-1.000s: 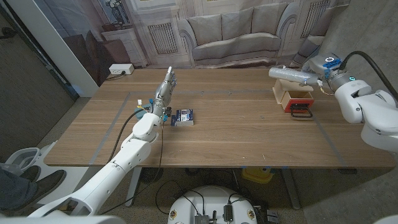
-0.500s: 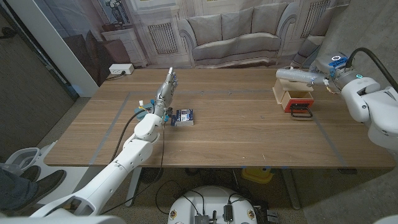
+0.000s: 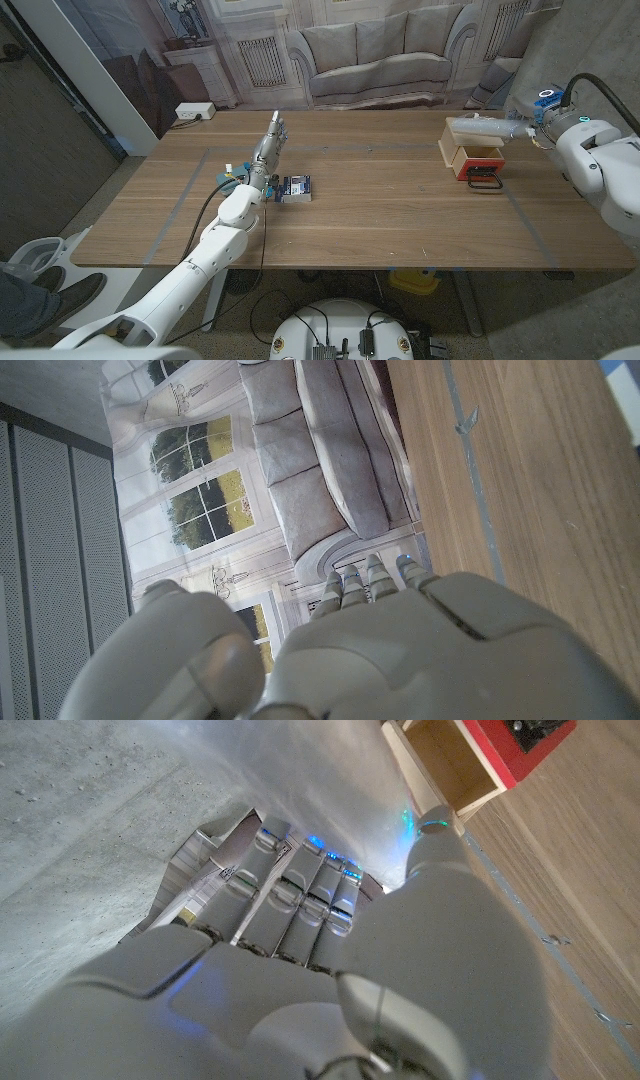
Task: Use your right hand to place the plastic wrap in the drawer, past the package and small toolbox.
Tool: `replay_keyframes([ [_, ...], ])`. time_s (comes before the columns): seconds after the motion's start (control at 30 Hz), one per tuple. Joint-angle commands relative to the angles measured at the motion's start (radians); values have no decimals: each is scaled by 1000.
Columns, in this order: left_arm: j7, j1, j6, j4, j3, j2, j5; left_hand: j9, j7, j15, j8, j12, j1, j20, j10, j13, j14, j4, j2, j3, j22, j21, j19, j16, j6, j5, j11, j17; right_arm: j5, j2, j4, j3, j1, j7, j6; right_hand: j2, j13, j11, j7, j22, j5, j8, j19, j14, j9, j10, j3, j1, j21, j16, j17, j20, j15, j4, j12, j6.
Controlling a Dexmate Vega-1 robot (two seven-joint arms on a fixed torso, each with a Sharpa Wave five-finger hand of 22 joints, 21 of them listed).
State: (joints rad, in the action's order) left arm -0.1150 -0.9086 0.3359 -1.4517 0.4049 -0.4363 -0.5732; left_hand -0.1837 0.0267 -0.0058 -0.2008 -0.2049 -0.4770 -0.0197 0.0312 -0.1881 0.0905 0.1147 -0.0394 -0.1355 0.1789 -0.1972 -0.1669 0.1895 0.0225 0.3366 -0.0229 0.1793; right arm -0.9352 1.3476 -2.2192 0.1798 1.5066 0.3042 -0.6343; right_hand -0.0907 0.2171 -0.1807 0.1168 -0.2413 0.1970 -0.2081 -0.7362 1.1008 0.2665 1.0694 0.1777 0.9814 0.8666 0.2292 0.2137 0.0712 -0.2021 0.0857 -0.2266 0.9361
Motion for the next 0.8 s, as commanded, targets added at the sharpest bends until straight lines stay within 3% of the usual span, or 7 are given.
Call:
replay_keyframes([
  [0.03,13,14,13,26,7,15,-3,-5,5,-1,2,0,-3,-2,1,-3,8,2,-8,-7,5,-4,-15,-2,-5,7,-7,4,-153,-144,-23,107,40,131,105,255,0,-6,76,3,2,-3,8,-1,5,2,-4,256,13,-2,3,143,-34,-3,-5,73],
  [0.43,24,26,17,48,15,24,-4,-5,5,1,2,0,-3,-3,0,-3,8,2,-9,-9,5,-4,-16,-2,-5,7,-4,4,-253,-223,-22,114,-2,217,205,254,1,-6,79,15,1,-4,22,-2,6,3,-6,260,43,-1,4,142,-35,-4,-6,75],
  [0.8,17,18,18,46,13,24,-4,-5,7,1,1,0,-4,-3,1,-3,8,2,-10,-12,5,-4,-16,-1,-6,7,-7,4,-312,-246,-7,117,-37,273,279,254,1,-7,80,24,2,-3,32,-4,5,1,-8,261,59,-1,4,142,-35,-6,-6,76],
])
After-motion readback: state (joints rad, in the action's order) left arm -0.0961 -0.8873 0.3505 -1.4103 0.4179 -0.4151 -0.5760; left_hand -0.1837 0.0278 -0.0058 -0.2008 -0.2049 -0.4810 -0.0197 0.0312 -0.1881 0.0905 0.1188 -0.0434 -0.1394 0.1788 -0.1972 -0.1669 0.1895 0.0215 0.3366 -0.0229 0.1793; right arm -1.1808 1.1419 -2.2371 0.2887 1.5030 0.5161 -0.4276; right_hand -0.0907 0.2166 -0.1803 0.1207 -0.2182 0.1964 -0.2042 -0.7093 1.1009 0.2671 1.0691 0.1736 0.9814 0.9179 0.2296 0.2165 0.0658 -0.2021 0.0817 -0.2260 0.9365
